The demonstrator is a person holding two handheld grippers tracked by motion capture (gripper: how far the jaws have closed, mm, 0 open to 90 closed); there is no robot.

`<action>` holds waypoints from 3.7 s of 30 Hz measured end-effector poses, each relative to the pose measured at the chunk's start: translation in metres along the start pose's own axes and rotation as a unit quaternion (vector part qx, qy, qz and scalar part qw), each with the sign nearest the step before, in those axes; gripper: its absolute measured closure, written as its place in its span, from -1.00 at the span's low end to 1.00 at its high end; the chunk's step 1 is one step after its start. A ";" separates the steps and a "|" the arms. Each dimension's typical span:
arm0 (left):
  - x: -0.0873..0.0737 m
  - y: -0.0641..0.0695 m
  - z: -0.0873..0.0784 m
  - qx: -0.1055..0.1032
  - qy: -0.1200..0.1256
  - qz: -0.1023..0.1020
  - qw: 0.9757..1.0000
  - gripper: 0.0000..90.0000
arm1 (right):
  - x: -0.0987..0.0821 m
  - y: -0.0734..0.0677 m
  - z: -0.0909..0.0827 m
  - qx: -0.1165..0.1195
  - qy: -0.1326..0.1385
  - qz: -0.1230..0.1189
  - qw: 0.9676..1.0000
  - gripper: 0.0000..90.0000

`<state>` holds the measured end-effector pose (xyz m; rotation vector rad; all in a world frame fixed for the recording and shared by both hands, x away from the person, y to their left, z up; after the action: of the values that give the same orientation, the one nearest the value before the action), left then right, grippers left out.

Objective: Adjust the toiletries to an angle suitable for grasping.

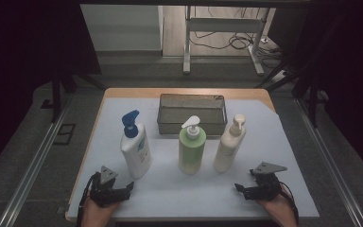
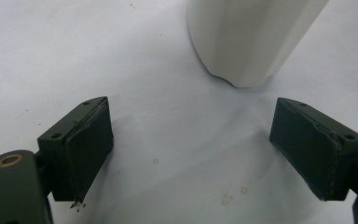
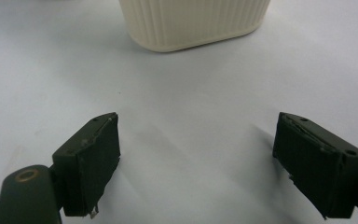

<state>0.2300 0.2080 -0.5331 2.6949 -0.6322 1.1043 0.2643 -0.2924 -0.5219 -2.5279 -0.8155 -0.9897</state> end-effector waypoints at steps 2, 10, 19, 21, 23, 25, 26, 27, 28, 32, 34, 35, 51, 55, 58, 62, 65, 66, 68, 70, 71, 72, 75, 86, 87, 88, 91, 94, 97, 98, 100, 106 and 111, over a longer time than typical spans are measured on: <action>0.000 0.000 0.000 0.000 0.000 0.000 1.000 -0.71 | 0.000 0.001 -0.001 -0.001 0.000 0.004 1.000 -0.69; 0.000 0.000 0.000 0.000 0.000 0.000 1.000 -0.71 | 0.004 0.000 -0.006 -0.002 0.011 0.008 1.000 -0.70; 0.000 0.000 0.000 0.000 0.001 0.000 1.000 -0.71 | 0.011 -0.001 -0.010 0.005 0.014 0.003 1.000 -0.69; 0.000 0.000 0.000 0.000 0.001 0.000 1.000 -0.71 | 0.013 0.001 -0.011 0.010 0.015 0.006 1.000 -0.62; 0.000 0.000 0.000 0.000 0.002 0.000 1.000 -0.71 | 0.015 0.002 -0.012 0.000 0.017 0.002 1.000 -0.53; 0.000 0.000 0.000 -0.001 0.001 0.000 1.000 -0.71 | 0.017 0.005 -0.013 0.002 0.024 0.009 1.000 -0.40; 0.000 0.000 0.000 -0.001 0.001 0.000 1.000 -0.71 | 0.018 0.006 -0.013 0.004 0.024 0.009 1.000 -0.32; 0.000 0.000 0.000 -0.001 0.001 0.000 1.000 -0.71 | 0.020 0.007 -0.013 0.002 0.024 0.008 1.000 -0.27; 0.000 0.000 0.000 -0.001 0.001 0.000 1.000 -0.71 | 0.021 0.008 -0.013 0.000 0.024 0.010 1.000 -0.21; 0.000 0.000 0.000 -0.001 0.001 0.000 1.000 -0.71 | 0.024 0.012 -0.014 0.002 0.025 0.014 1.000 0.07; 0.000 0.000 0.000 -0.001 0.001 0.000 1.000 -0.71 | 0.026 0.014 -0.014 0.004 0.026 0.013 1.000 0.16; 0.000 0.000 0.000 0.000 0.002 0.000 1.000 -0.71 | 0.027 0.015 -0.014 0.002 0.026 0.016 1.000 0.18; -0.001 0.000 0.000 0.000 0.002 0.000 1.000 -0.71 | 0.043 0.027 -0.001 -0.004 0.033 0.027 0.999 0.89; -0.001 0.000 0.000 0.000 0.002 0.000 1.000 -0.71 | 0.048 0.029 0.004 -0.002 0.036 0.036 0.999 0.99; -0.001 0.000 0.000 0.000 0.002 0.000 1.000 -0.71 | 0.052 0.030 0.007 -0.003 0.037 0.035 0.999 0.99; -0.001 0.000 0.000 0.000 0.002 0.000 1.000 -0.71 | 0.055 0.031 0.013 0.002 0.037 0.034 0.999 0.99; -0.001 0.000 0.000 0.000 0.003 0.000 1.000 -0.71 | 0.056 0.031 0.016 0.002 0.034 0.035 0.999 0.99; -0.001 0.000 0.000 0.000 0.003 0.000 1.000 -0.71 | 0.057 0.031 0.017 0.003 0.035 0.034 0.999 0.99; -0.001 0.000 0.000 0.000 0.003 0.000 1.000 -0.71 | 0.058 0.031 0.019 0.005 0.031 0.035 0.999 0.99; -0.001 0.000 0.000 0.000 0.002 0.000 1.000 -0.71 | 0.058 0.031 0.020 -0.001 0.030 0.029 0.999 0.99; 0.000 0.000 0.000 0.000 0.002 0.000 1.000 -0.71 | 0.059 0.031 0.020 -0.001 0.029 0.031 0.999 0.99; 0.000 0.000 0.000 0.000 0.002 0.000 1.000 -0.71 | 0.059 0.032 0.021 -0.001 0.029 0.032 0.999 0.99; 0.000 0.000 0.000 0.000 0.002 0.000 1.000 -0.71 | 0.060 0.034 0.023 0.000 0.030 0.032 0.999 0.99; 0.000 0.000 0.000 -0.001 0.001 0.000 1.000 -0.71 | 0.068 0.036 0.033 0.003 0.030 0.035 0.999 0.98; 0.000 0.000 0.000 -0.001 0.002 0.000 1.000 -0.71 | 0.069 0.036 0.034 0.003 0.029 0.035 0.999 0.98; 0.000 0.000 0.000 -0.001 0.002 0.000 1.000 -0.71 | 0.070 0.036 0.035 0.005 0.029 0.039 0.999 0.98; 0.000 0.000 0.000 -0.001 0.001 0.001 1.000 -0.71 | 0.073 0.036 0.039 0.007 0.028 0.042 0.999 0.98; 0.000 0.000 0.000 -0.001 0.001 0.001 1.000 -0.71 | 0.076 0.036 0.044 0.008 0.027 0.042 0.999 0.97; 0.000 0.000 0.000 -0.001 0.001 0.001 1.000 -0.71 | 0.079 0.035 0.048 0.008 0.026 0.043 0.999 0.97; 0.000 0.000 0.000 -0.001 0.001 0.001 1.000 -0.71 | 0.080 0.034 0.050 0.007 0.024 0.043 0.999 0.97; 0.000 0.000 0.000 -0.001 0.001 0.001 1.000 -0.71 | 0.081 0.034 0.052 0.006 0.024 0.042 0.999 0.97; 0.000 0.000 0.000 0.000 0.001 0.001 1.000 -0.71 | 0.077 0.033 0.047 0.011 0.028 0.043 0.999 0.92; 0.000 0.000 0.000 0.000 0.002 0.000 1.000 -0.71 | 0.073 0.029 0.034 0.011 0.035 0.034 0.999 0.92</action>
<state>0.2297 0.2082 -0.5335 2.6914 -0.6323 1.1095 0.3434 -0.2704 -0.4979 -2.4699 -0.7111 -1.0357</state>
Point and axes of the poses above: each handheld gripper's, and its own axes: z roughly forward along the jaws, x roughly out of its top, y roughly to its right, the point moved 1 cm from there along z, roughly forward along the jaws, and after that the axes turned 3 degrees about z, right-handed, at the moved point
